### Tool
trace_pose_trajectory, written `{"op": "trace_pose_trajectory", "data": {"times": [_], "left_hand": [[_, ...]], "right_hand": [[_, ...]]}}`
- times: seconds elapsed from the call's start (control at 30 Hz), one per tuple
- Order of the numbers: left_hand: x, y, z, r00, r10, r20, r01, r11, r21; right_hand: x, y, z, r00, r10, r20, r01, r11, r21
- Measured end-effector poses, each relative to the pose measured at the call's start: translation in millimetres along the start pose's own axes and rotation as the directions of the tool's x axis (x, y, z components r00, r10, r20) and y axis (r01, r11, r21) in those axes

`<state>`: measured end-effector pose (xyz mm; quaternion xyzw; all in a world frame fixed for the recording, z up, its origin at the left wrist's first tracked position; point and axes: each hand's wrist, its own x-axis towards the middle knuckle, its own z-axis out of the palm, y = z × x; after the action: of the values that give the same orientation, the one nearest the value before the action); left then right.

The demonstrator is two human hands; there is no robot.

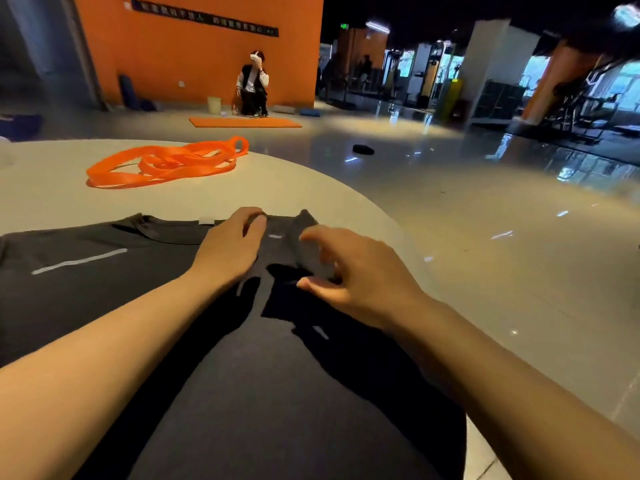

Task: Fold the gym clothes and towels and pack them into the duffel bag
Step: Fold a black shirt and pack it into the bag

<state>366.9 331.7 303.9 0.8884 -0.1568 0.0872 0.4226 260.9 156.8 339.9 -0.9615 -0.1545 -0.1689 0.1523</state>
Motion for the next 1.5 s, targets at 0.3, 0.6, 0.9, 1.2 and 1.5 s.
{"op": "trace_pose_trajectory", "data": {"times": [0.3, 0.6, 0.9, 1.2, 1.5], "left_hand": [[-51.1, -28.2, 1.7, 0.860, 0.112, 0.498, -0.371, 0.807, 0.460], [-59.8, -16.6, -5.1, 0.900, 0.158, 0.406, -0.354, 0.809, 0.470], [-85.3, -58.7, -118.8, 0.973, 0.171, 0.154, -0.230, 0.745, 0.627], [-142.6, -159.3, -250.9, 0.996, -0.087, 0.037, 0.023, 0.604, 0.797], [-93.3, -166.6, -248.0, 0.883, -0.305, -0.357, 0.466, 0.665, 0.583]], "right_hand": [[-40.7, 35.8, 47.9, 0.947, 0.319, -0.049, -0.319, 0.948, 0.002], [-39.7, 25.4, 41.8, 0.953, 0.301, -0.016, -0.298, 0.933, -0.202], [28.1, -89.1, 37.0, 0.957, 0.072, 0.282, -0.034, 0.990, -0.137], [83.8, -225.2, 117.1, 0.852, -0.351, 0.388, 0.341, 0.935, 0.095], [76.5, -223.4, 163.0, 0.859, -0.324, 0.397, 0.307, 0.946, 0.109]]}}
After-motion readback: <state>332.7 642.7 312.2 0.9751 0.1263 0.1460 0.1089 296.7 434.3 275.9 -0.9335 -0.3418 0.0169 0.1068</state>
